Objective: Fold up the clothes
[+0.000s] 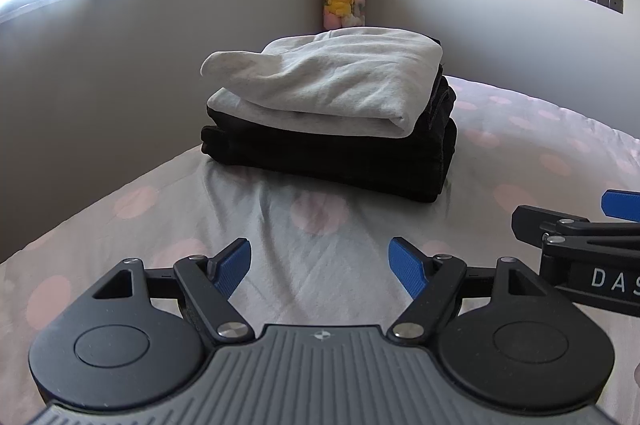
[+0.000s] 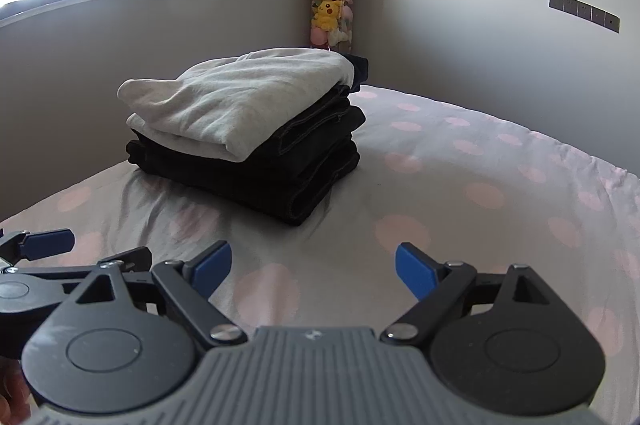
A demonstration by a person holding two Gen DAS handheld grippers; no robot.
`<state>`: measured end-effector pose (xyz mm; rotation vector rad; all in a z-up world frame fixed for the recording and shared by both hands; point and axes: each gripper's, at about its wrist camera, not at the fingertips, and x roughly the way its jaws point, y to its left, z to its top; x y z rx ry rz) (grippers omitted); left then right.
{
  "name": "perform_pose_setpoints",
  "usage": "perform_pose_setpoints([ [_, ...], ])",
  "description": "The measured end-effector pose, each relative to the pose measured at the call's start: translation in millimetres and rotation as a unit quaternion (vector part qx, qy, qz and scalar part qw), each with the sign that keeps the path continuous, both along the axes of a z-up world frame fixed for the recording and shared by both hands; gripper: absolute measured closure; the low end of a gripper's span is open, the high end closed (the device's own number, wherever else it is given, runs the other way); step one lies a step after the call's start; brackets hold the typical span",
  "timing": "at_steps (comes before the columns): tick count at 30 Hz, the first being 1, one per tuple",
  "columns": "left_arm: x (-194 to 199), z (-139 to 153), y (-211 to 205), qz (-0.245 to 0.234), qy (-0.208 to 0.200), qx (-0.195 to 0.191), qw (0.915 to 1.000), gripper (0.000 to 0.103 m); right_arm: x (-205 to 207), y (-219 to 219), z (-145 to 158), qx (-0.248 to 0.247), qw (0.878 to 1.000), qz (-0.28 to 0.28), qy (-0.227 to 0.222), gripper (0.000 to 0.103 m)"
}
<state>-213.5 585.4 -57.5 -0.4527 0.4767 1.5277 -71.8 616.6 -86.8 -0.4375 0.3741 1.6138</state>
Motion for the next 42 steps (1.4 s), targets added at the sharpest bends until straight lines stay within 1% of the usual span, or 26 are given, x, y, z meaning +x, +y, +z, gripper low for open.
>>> perform_pose_setpoints([
  [24, -1.1, -0.3, 0.7, 0.000, -0.003, -0.006, 1.0000, 0.014, 0.3, -0.1, -1.8, -0.002, 1.000, -0.002, 0.002, 0.012],
  [42, -1.4, -1.9, 2.5, -0.001, 0.002, -0.011, 0.9999, 0.015, 0.6, 0.4, -3.7, -0.008, 1.000, 0.000, 0.005, 0.012],
])
